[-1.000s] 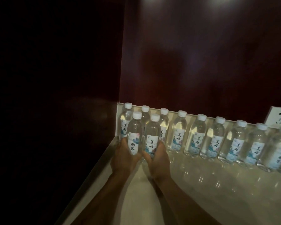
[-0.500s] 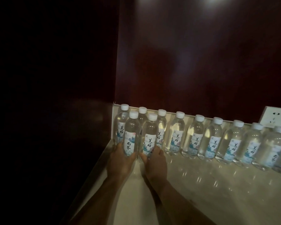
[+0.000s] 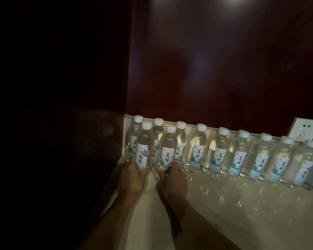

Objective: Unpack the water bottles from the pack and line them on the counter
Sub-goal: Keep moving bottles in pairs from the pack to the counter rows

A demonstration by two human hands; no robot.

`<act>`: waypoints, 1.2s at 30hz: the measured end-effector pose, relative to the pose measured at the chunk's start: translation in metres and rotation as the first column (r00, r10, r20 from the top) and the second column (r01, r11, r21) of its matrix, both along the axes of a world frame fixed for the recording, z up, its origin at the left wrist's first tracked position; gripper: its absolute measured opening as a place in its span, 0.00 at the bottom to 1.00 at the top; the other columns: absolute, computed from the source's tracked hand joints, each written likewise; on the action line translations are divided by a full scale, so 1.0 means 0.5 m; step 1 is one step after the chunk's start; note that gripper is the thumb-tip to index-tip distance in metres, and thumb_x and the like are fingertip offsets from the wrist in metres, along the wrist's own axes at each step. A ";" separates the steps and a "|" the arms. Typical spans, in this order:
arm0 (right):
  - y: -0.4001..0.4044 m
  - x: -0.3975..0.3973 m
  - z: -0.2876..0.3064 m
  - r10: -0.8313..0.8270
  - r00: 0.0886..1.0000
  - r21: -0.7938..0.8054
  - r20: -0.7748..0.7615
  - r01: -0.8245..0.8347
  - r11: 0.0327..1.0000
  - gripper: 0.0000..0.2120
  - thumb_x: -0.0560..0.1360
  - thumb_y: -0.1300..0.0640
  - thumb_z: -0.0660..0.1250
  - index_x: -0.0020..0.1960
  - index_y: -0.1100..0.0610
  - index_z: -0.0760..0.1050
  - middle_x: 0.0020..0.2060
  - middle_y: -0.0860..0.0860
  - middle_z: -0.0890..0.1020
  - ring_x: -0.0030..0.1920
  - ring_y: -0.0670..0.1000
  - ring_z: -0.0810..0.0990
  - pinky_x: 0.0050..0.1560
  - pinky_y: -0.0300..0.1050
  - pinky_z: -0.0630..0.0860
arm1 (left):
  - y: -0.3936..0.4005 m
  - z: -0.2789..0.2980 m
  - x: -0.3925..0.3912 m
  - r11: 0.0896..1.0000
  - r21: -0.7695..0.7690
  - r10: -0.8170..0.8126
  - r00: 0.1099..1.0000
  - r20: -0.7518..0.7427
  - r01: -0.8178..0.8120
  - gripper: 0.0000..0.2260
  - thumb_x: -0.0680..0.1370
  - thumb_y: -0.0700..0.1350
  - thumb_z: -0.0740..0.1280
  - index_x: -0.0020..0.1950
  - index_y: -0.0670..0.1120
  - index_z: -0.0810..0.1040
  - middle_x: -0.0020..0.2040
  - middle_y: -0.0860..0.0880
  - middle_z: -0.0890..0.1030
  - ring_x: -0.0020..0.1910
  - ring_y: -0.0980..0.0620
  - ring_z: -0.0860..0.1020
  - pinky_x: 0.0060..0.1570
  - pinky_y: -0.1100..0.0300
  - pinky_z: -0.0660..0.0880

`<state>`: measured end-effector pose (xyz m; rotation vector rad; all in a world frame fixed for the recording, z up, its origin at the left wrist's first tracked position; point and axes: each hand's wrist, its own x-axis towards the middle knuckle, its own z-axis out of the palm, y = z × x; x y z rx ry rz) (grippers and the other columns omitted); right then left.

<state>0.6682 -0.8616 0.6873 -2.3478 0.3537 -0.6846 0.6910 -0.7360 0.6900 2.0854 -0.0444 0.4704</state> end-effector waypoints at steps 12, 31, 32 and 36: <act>-0.003 -0.005 -0.014 0.006 1.000 -0.068 0.026 -0.004 0.998 0.19 0.75 0.49 0.72 0.59 0.54 0.68 0.55 0.51 0.79 0.55 0.52 0.77 0.52 0.47 0.78 | 0.002 -0.010 0.016 1.000 -0.016 0.008 1.000 -0.004 -0.008 0.25 0.71 0.52 0.77 0.65 0.46 0.77 0.59 0.46 0.83 0.57 0.45 0.82 0.50 0.48 0.82; 0.006 -0.012 0.003 -0.051 0.998 -0.097 -0.025 0.048 0.994 0.20 0.76 0.45 0.69 0.60 0.55 0.68 0.58 0.53 0.77 0.56 0.54 0.79 0.52 0.48 0.77 | 0.004 0.005 0.012 0.997 0.076 0.019 1.000 0.006 -0.020 0.25 0.71 0.50 0.78 0.64 0.40 0.76 0.58 0.41 0.83 0.57 0.42 0.82 0.51 0.47 0.82; 0.007 -0.014 0.004 -0.052 0.998 -0.090 -0.027 0.049 0.995 0.20 0.76 0.45 0.69 0.60 0.55 0.68 0.57 0.53 0.77 0.55 0.53 0.79 0.51 0.48 0.77 | 0.005 0.005 0.011 0.996 0.084 0.024 1.000 0.006 -0.024 0.26 0.71 0.50 0.78 0.64 0.41 0.76 0.58 0.41 0.83 0.57 0.43 0.82 0.50 0.48 0.83; 0.005 -0.017 0.006 -0.042 0.998 -0.062 -0.045 0.040 0.997 0.21 0.76 0.43 0.68 0.60 0.56 0.69 0.55 0.53 0.75 0.52 0.51 0.77 0.52 0.46 0.77 | 0.003 0.005 0.009 0.995 0.090 0.045 0.999 -0.004 -0.044 0.27 0.71 0.53 0.78 0.65 0.43 0.76 0.58 0.42 0.83 0.56 0.43 0.83 0.47 0.49 0.83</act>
